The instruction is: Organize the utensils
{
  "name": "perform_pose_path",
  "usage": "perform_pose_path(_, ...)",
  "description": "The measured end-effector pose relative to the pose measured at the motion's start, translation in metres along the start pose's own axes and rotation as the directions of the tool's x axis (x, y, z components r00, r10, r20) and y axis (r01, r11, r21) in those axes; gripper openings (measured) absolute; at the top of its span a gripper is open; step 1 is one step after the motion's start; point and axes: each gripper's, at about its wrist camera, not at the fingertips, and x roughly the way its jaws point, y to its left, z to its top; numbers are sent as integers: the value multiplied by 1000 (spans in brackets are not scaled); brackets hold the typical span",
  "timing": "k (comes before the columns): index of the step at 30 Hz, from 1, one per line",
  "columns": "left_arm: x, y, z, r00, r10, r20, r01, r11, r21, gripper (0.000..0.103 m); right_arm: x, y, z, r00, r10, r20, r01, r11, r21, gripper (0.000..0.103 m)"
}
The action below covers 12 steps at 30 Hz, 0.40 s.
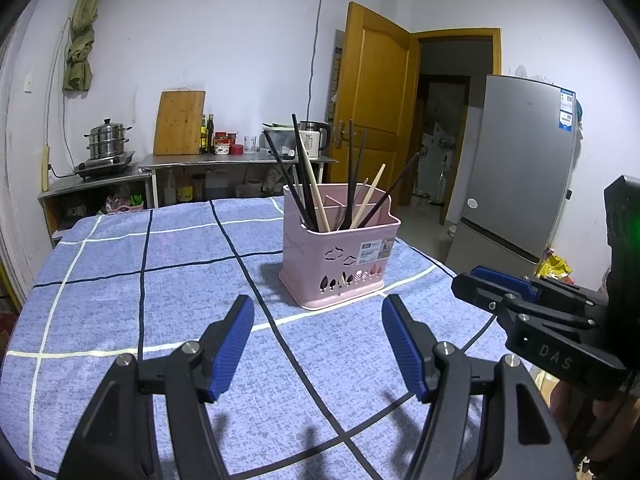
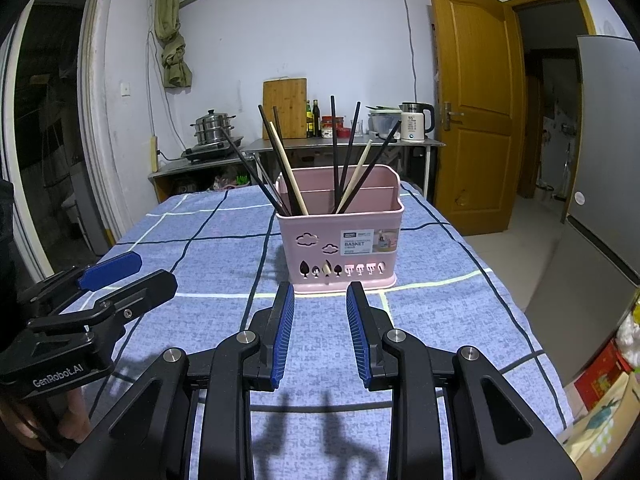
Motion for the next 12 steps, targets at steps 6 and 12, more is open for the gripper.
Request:
perform_pose_path(6, -3, -3, 0, 1000, 19, 17, -20, 1000, 10, 69, 1, -1, -1, 1000, -4, -2, 4, 1000, 0, 28)
perform_pose_path(12, -3, -4, 2, 999, 45, 31, -45, 999, 9, 69, 0, -4, -1, 1000, -5, -1, 5, 1000, -3, 28)
